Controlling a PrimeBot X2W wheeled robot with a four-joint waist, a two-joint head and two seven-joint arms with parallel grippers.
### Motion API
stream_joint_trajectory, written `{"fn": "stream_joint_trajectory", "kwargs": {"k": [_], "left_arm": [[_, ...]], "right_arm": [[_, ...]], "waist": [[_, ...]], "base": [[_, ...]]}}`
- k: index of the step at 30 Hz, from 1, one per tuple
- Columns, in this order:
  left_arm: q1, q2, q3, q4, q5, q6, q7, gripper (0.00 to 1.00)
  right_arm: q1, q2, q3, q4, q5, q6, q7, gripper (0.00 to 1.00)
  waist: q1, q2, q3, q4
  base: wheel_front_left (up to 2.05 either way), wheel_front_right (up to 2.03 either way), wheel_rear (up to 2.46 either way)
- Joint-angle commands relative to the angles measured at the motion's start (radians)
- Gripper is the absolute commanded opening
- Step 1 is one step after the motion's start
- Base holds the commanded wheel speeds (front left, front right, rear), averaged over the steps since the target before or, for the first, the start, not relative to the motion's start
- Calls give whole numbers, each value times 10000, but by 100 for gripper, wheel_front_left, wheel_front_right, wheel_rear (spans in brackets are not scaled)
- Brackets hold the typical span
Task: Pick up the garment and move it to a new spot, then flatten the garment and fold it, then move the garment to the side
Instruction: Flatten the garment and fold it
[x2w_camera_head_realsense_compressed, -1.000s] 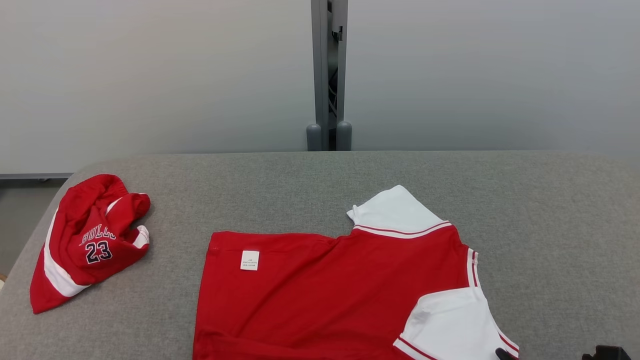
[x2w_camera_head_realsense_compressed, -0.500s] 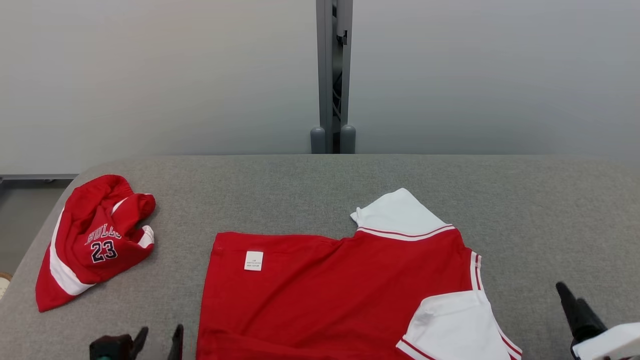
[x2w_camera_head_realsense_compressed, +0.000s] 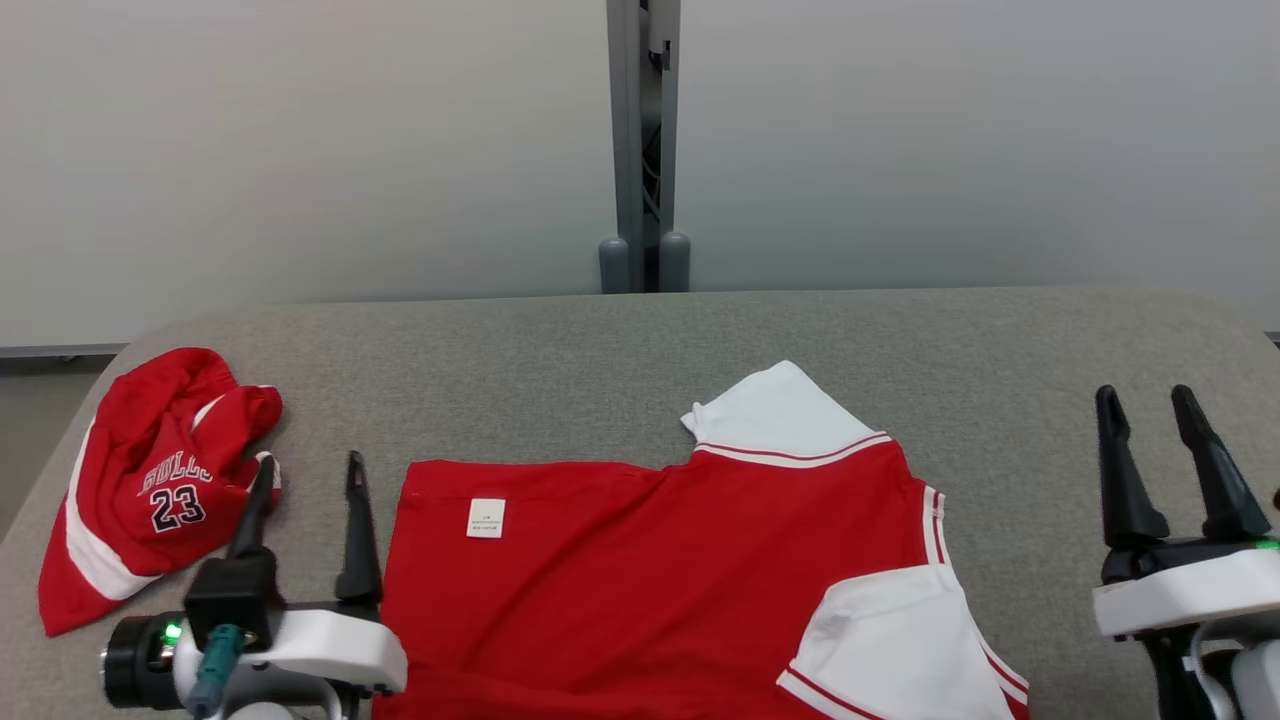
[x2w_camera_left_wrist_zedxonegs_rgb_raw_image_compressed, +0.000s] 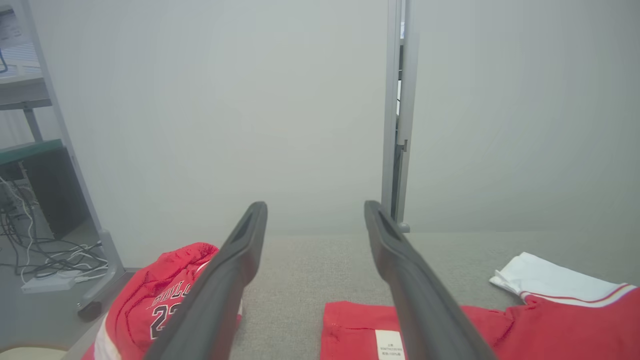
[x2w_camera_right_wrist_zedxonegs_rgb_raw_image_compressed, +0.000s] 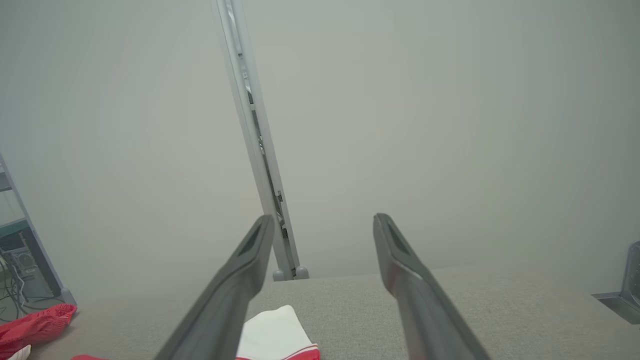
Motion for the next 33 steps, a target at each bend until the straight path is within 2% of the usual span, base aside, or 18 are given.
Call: {"fn": "stream_joint_trajectory", "kwargs": {"k": [1, 5, 12, 18, 33], "left_arm": [[150, -189, 25, -67, 532, -219, -24, 100], [379, -619, 337, -99, 1172, -398, -27, 100], [695, -799, 571, 118, 2083, -507, -28, 100], [681, -915, 656, 273, 2369, -284, -29, 100], [674, -998, 727, 317, 2468, -523, -30, 100]], "right_arm": [[210, 392, -129, -308, -715, -3, -10, 100], [336, 1036, -99, -607, -2049, -3, -11, 100], [467, 1424, 157, -551, -3303, -3, -14, 100], [621, 1598, 371, -550, -3563, -3, -13, 100], [700, 1680, 545, -456, -3538, -3, -15, 100]], "waist": [[0, 0, 98, -145], [0, 0, 196, -317], [0, 0, 367, -451], [0, 0, 455, -464], [0, 0, 702, -560]], "base": [[0, 0, 0], [0, 0, 0], [0, 0, 0], [0, 0, 0], [0, 0, 0]]}}
